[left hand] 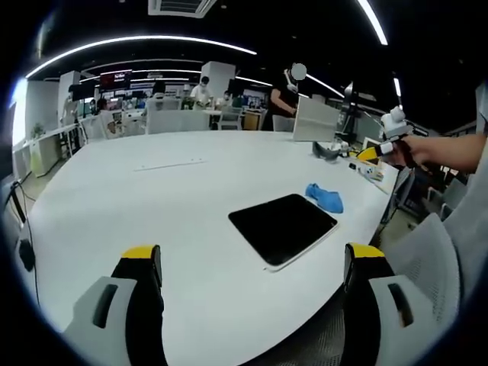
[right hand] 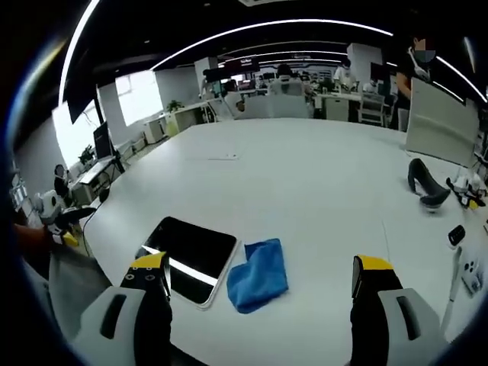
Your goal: Wipe the mirror surface with the cleaning cloth until all visible marks leave the cleaned area.
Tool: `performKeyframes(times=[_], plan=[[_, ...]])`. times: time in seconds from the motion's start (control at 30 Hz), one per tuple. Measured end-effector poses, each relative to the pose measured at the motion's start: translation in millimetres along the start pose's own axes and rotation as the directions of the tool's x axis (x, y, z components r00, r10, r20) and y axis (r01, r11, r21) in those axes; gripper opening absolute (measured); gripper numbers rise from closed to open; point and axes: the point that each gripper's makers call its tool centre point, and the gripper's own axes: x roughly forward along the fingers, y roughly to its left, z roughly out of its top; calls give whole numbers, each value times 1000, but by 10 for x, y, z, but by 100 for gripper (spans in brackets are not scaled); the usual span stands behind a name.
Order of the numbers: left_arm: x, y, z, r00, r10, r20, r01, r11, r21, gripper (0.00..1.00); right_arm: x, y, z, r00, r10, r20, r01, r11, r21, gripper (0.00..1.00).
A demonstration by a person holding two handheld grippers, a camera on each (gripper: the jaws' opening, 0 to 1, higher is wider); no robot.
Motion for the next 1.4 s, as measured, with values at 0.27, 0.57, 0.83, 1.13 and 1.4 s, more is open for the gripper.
performKeyframes(times=[0.27, 0.57, 0.83, 1.13, 1.4], plan=[[4, -7, -10, 1000, -1, -2, 1, 1000, 3, 98, 270, -45, -9, 998, -22, -53, 21, 1000, -22, 91], [5, 30, 10, 1000, 13, 12, -13, 1000, 0, 99, 789, -108, -542, 993, -22, -119, 21, 1000, -10, 65], [17, 15, -4, 1000, 4, 0, -4, 1000, 0, 98, 977, -3, -641, 989, -16, -148, 8, 999, -52, 43], [26, 10, -21, 1000, -5, -7, 5, 1000, -3, 97, 1171, -70, -810, 975, -87, -202, 87, 996, -9, 23], [26, 14, -18, 1000, -4, -4, 4, 1000, -4, 97, 1199, -82, -867, 961, -150, -230, 125, 985, -122, 16]])
